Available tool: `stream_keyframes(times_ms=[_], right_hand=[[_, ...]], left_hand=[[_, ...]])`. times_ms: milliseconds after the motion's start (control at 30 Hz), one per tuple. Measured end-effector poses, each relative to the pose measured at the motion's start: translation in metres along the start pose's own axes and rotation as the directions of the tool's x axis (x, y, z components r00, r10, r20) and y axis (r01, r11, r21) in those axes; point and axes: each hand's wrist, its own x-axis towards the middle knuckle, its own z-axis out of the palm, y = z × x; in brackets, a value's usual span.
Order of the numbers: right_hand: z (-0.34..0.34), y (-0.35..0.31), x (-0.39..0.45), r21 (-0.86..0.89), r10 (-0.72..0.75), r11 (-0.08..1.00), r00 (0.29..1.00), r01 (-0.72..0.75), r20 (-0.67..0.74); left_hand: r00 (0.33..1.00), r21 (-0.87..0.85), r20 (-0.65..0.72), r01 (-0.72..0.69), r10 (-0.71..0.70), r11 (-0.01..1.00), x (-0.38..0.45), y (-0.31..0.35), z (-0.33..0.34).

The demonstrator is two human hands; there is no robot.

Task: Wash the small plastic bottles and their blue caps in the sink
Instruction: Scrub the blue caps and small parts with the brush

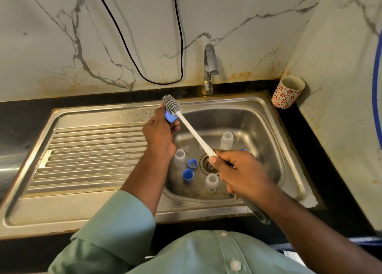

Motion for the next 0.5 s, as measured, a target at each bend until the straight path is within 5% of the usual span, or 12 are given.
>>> stream_keyframes(times_ms=[500], right_hand=[[-0.015,0.009,0.000,-0.034,0.002,0.999,1.000,-0.003,-0.020]], left_hand=[[0.951,-0.185,0.234,0.246,-0.201,0.952,-0.005,-0.003,-0.003]])
